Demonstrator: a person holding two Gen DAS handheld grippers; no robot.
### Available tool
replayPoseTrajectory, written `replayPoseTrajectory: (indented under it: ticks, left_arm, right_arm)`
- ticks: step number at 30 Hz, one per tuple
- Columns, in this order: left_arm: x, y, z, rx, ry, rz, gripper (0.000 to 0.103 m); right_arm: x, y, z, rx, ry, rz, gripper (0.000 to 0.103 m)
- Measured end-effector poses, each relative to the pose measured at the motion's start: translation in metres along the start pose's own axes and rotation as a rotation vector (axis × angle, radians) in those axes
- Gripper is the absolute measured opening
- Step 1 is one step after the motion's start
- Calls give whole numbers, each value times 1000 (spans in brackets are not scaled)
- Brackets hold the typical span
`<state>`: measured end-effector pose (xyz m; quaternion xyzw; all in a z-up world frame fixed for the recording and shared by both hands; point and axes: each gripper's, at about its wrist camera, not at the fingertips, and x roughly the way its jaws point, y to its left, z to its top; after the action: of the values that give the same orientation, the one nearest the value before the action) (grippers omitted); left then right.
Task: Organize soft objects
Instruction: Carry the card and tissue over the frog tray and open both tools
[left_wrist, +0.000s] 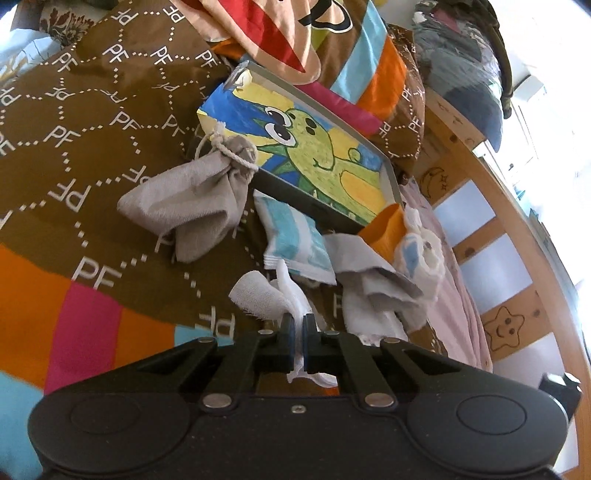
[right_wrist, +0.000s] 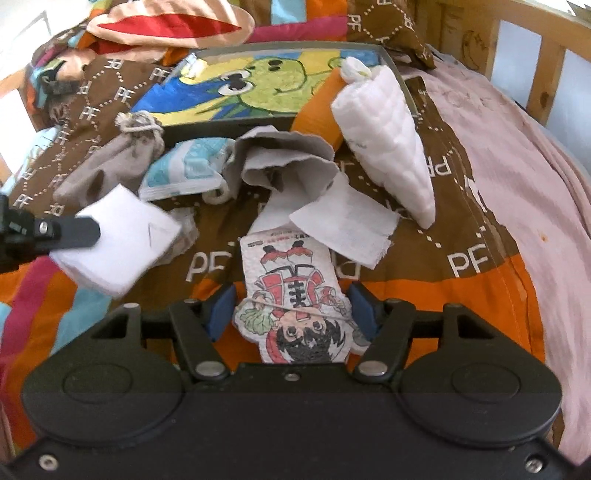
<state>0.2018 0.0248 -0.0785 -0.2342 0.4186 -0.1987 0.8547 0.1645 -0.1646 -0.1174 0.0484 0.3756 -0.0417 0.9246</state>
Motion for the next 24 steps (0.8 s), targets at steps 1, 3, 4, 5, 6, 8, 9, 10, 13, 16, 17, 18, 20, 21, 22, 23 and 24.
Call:
replayPoseTrajectory:
  ticks: [1, 3, 4, 5, 6, 8, 9, 10, 13, 16, 17, 18, 20, 21, 22, 23, 24]
  left_arm:
    - [-4, -2, -3, 6, -5, 2, 3]
    - [-14, -7, -10, 19, -20, 3, 3]
    - [-18, -9, -12, 24, -29, 1, 3]
    - [-24, -12, -14, 33, -45, -1, 3]
    - [-29, -15, -16, 42, -59, 0, 3]
    - [-37, -19, -20, 58, -85, 7, 3]
    - [-42, -22, -23, 68, -102, 11, 3]
    - [-45, -24, -24, 75, -116, 14, 3]
    - [-57, -30, -27, 110, -167, 23, 3]
    - [-66, -39, -27, 140, -221, 23, 3]
    - [-68, -41, -26, 147, -234, 23, 3]
    - [-70, -45, -24, 159, -249, 24, 3]
    - [-71, -50, -20, 177, -272, 26, 3]
    - [-71, -53, -18, 185, -281, 27, 3]
    - [-70, -56, -13, 195, -293, 28, 3]
    - [-68, -59, -9, 199, -303, 29, 3]
    - [-65, -62, -4, 201, -311, 29, 3]
  right_arm:
    - [-4, 2, 0, -11, -16, 8, 57]
    - [-12, 6, 1, -36, -56, 19, 57]
    - [-16, 8, 1, -47, -75, 23, 57]
    - [-20, 9, 1, -58, -94, 27, 57]
    - [-25, 11, 2, -68, -116, 30, 57]
    - [-35, 13, 2, -85, -157, 37, 57]
    - [-40, 14, 3, -93, -179, 41, 57]
    - [-45, 16, 3, -102, -206, 49, 57]
    - [-60, 17, 5, -126, -273, 68, 57]
    - [-72, 19, 8, -149, -344, 73, 57]
    - [-76, 19, 10, -153, -364, 74, 57]
    - [-78, 20, 13, -156, -381, 75, 57]
    - [-82, 19, 24, -166, -422, 66, 57]
    - [-82, 16, 33, -160, -436, 65, 57]
    - [-80, 14, 41, -152, -446, 70, 57]
    - [-78, 12, 51, -149, -461, 70, 57]
    - [-75, 10, 61, -152, -475, 63, 57]
